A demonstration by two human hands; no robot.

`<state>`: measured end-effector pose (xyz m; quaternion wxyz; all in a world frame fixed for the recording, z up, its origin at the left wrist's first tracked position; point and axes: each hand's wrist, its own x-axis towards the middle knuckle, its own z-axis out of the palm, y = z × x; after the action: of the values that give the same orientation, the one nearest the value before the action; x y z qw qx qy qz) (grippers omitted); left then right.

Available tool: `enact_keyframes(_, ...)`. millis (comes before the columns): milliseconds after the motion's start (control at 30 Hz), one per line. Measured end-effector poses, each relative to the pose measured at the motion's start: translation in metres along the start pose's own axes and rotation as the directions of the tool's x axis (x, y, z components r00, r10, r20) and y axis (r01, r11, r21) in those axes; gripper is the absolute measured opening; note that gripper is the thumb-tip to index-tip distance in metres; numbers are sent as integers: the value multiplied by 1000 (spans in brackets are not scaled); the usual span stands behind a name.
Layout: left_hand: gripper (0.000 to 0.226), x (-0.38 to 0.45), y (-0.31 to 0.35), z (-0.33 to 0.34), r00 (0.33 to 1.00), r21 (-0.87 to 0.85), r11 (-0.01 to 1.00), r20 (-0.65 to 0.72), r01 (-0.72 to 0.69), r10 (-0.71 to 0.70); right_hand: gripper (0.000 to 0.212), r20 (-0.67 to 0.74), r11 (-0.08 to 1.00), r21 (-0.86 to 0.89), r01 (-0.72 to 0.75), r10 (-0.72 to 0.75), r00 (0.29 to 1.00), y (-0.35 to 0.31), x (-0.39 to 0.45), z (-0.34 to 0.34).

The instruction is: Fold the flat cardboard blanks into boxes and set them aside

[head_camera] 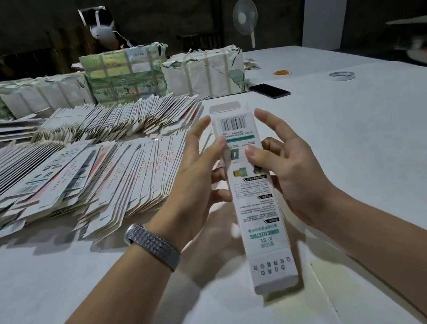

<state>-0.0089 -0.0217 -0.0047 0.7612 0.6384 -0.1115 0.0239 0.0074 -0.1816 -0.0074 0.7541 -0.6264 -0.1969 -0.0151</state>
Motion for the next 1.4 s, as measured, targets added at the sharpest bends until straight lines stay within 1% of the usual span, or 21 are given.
enact_keyframes(67, 34, 0, -1, -1, 1000, 22, 1000, -3, -20, 20, 53, 13, 999, -30, 21, -21, 1000, 0, -1, 2)
enact_keyframes(167, 28, -1, -2, -2, 999, 38, 998, 29, -47, 46, 54, 35, 998, -50, 31, -29, 999, -2, -2, 0)
enact_keyframes(333, 32, -1, -2, -3, 995, 41, 997, 73, -68, 65, 53, 77, 999, -41, 30, -27, 997, -5, -2, -3)
enact_keyframes(467, 36, -2, -1, -3, 993, 68, 995, 101, -69, 62, 41, 73, 998, -49, 38, -34, 997, -2, -1, -5)
enact_keyframes(600, 39, -3, 0, -2, 993, 99, 993, 105, -65, 54, 31, 45, 998, -42, 39, -37, 998, -2, -1, -4)
enact_keyframes(700, 39, -4, -1, 0, 992, 125, 991, 125, -49, 34, 22, -17, 998, -17, 68, -68, 998, -2, 1, -4)
enact_keyframes(833, 41, -5, -1, 2, 990, 114, 993, 141, -28, 12, 19, -40, 994, 16, 110, -110, 993, -4, 1, -5)
enact_keyframes(933, 36, -5, 0, 3, 989, 97, 995, 147, -11, -3, 20, -44, 992, 34, 124, -122, 991, -3, 0, -4)
enact_keyframes(1000, 29, -5, 0, 3, 989, 85, 996, 150, 0, -13, 24, -53, 990, 44, 136, -133, 990, -2, 0, -4)
enact_keyframes(1067, 26, -5, -1, 4, 988, 72, 997, 154, 2, -13, 37, -60, 988, 51, 144, -141, 988, -2, 1, -5)
enact_keyframes(1133, 31, -6, 0, 5, 990, 49, 999, 140, -11, 4, 50, -59, 988, 79, 129, -125, 990, -1, 2, -5)
enact_keyframes(1167, 33, -6, 0, 5, 991, 39, 999, 136, -17, 12, 51, -56, 988, 96, 119, -114, 992, -1, 3, -5)
enact_keyframes(1300, 39, -6, -1, 4, 993, 36, 999, 116, -1, -3, 31, -23, 989, 129, 71, -69, 997, -1, 5, -6)
enact_keyframes(1400, 28, -6, -2, 3, 992, 70, 998, 124, 1, -10, 26, -30, 991, 125, 45, -41, 999, 0, 6, -7)
